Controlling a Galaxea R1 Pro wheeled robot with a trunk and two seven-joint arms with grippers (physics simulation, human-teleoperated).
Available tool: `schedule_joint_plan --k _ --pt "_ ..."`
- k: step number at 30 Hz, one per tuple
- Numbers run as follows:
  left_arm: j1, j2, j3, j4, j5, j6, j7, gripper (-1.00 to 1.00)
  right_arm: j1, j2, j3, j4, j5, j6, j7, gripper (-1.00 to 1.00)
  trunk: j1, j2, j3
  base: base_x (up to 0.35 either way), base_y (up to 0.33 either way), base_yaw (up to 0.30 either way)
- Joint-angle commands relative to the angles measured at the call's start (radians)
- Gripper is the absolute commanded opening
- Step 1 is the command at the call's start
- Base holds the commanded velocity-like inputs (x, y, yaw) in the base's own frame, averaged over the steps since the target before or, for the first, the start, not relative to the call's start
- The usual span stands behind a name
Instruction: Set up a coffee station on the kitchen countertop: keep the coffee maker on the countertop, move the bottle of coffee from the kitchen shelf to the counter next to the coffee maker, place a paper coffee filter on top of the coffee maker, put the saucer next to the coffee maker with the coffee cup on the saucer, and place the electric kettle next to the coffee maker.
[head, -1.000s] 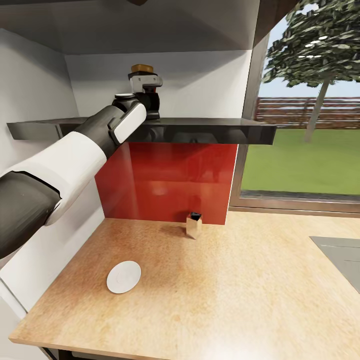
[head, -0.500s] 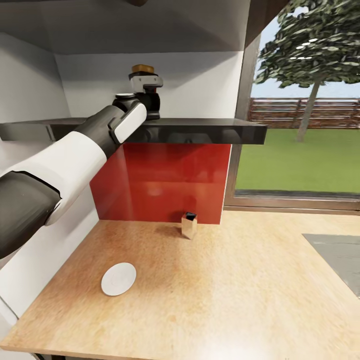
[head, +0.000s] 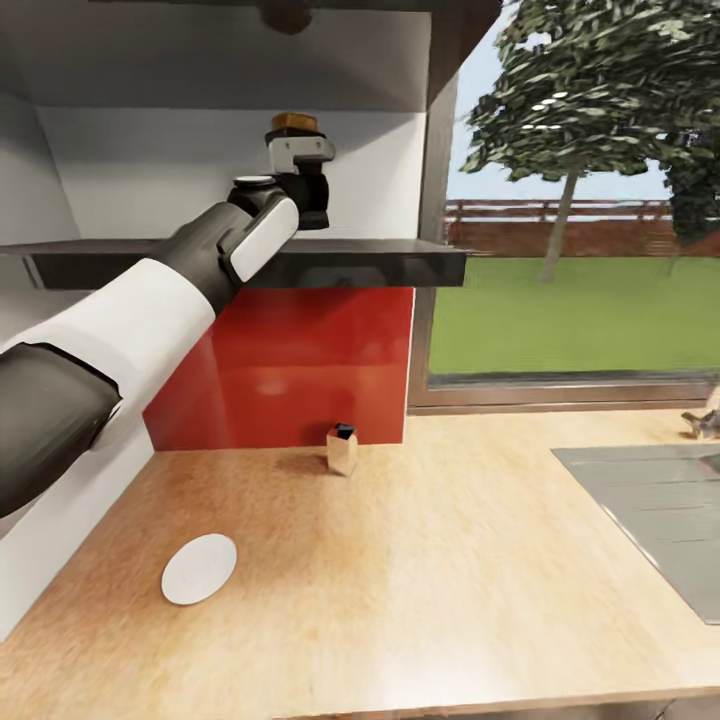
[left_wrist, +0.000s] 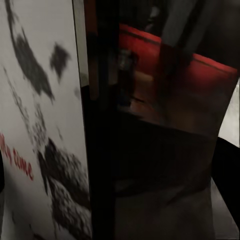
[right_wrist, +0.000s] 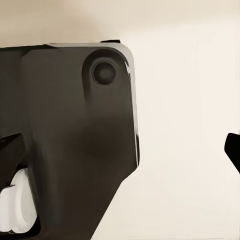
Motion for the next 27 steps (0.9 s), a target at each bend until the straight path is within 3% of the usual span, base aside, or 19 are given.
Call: schedule_joint_plan --k 1,16,27 --pt "-0.002 0.001 -0.007 -0.002 0.007 0.002 0.009 -1.00 -0.001 0.000 -0.008 0.001 0.000 -0.004 0.001 1.00 0.000 -0.002 -0.002 -0.279 -0.120 -0.248" --pt "-0.002 -0.002 -0.004 -0.003 0.010 0.002 0.042 -1.00 -0.001 0.000 -0.008 0.001 0.001 -0.004 0.001 1.00 0.000 -0.002 0.006 -0.266 -0.156 -0.248" --pt "0.001 -0.001 -0.003 -0.003 0.012 0.000 0.043 -1.00 -0.001 0.000 -0.008 0.001 0.001 -0.004 0.001 1.00 0.000 -0.002 0.012 -0.035 -0.018 -0.248"
